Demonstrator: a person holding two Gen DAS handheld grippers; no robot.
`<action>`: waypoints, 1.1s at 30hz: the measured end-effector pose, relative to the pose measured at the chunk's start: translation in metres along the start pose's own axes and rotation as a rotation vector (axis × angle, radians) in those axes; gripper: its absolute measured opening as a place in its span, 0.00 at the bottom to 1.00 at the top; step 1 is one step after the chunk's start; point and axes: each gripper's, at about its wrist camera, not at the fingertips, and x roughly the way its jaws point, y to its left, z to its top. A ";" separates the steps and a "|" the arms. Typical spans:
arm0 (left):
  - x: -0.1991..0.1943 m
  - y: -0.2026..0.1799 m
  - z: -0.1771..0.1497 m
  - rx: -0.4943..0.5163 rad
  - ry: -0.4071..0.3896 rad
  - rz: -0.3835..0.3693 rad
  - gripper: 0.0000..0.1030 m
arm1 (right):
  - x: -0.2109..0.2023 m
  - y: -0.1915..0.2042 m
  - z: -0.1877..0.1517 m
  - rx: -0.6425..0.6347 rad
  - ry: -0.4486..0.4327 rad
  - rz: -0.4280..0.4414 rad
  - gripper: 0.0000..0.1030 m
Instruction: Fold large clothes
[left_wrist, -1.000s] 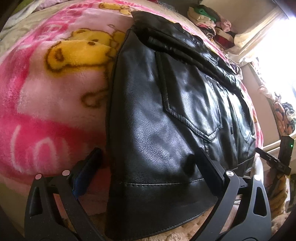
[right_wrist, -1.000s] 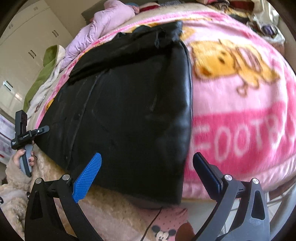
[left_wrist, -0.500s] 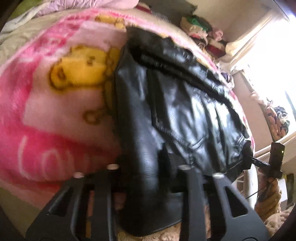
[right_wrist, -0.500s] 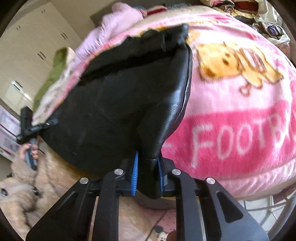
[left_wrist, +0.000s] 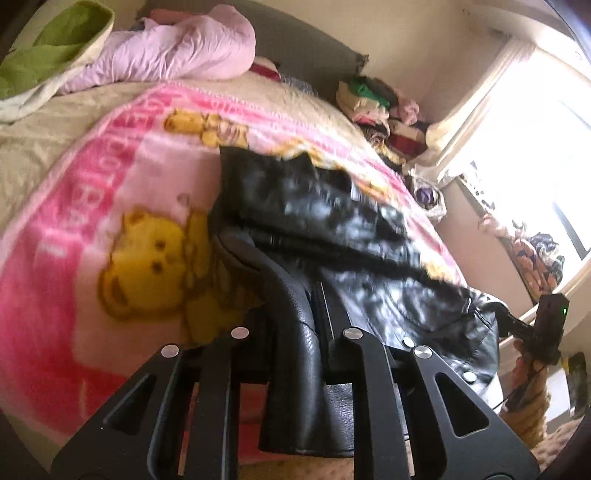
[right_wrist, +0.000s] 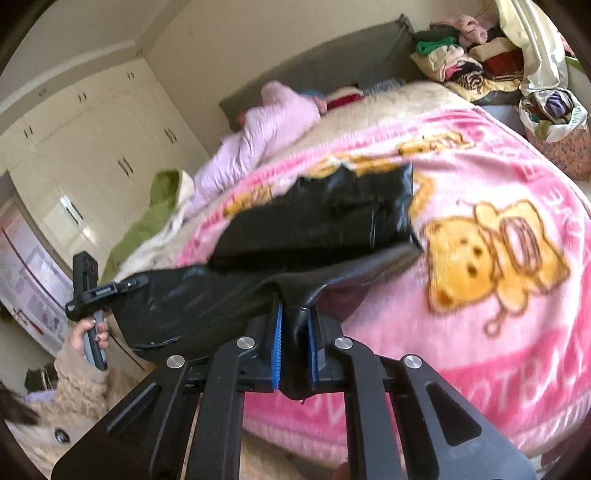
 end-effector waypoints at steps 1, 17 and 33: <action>0.000 -0.001 0.007 -0.005 -0.008 -0.001 0.09 | 0.000 -0.002 0.006 0.004 -0.022 0.003 0.10; 0.038 -0.002 0.095 -0.071 -0.047 0.036 0.10 | 0.039 -0.024 0.097 0.128 -0.169 0.053 0.10; 0.127 0.017 0.154 -0.152 0.052 0.123 0.18 | 0.122 -0.074 0.153 0.220 -0.119 -0.013 0.10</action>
